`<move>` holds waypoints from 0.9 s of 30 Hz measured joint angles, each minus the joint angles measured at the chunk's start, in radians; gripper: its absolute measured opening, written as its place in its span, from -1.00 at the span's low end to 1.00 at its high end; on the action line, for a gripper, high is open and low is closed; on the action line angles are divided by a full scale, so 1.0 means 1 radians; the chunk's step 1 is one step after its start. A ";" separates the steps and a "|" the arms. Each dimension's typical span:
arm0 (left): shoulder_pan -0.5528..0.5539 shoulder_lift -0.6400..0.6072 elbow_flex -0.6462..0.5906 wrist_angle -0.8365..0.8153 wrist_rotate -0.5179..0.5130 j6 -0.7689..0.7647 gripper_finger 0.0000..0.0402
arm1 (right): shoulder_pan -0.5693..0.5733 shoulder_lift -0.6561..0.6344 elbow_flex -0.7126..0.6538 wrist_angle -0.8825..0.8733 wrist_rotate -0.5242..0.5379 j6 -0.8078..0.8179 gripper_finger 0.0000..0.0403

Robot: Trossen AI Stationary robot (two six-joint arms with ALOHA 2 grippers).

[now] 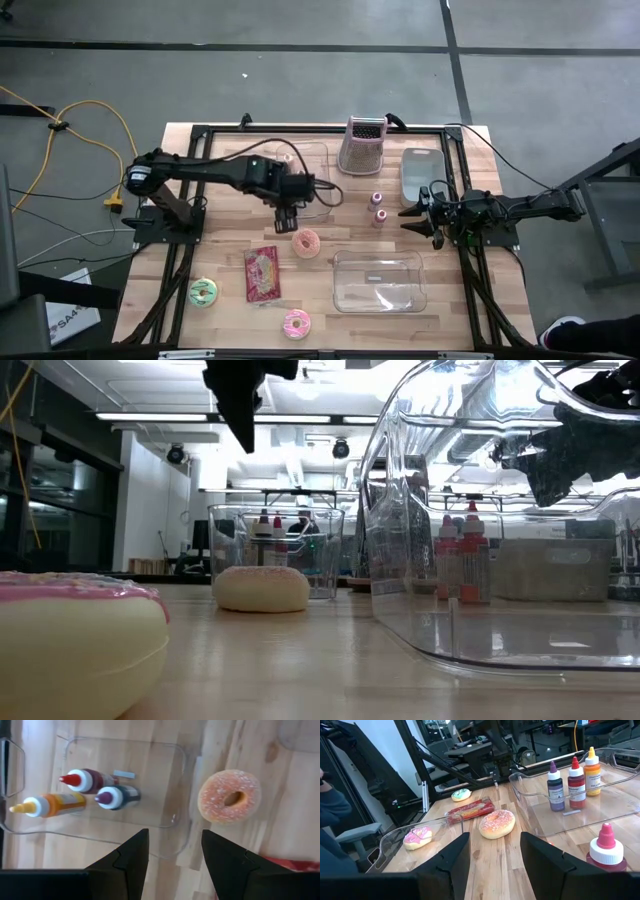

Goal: Pick & Place Food Item
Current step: Put the orange food coloring bottle into the top transparent bin

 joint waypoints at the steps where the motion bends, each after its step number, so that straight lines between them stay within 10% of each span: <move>1: -0.007 -0.003 0.000 0.000 0.000 -0.006 -0.14 | 0.000 0.000 0.000 0.000 0.000 0.000 -0.19; 15: -0.146 -0.089 -0.054 -0.054 -0.070 -0.171 -0.14 | 0.000 0.000 0.000 0.000 0.000 0.000 -0.19; 27: -0.232 -0.533 -0.556 0.280 -0.210 -0.266 -0.14 | 0.000 0.000 0.000 0.000 0.000 0.000 -0.19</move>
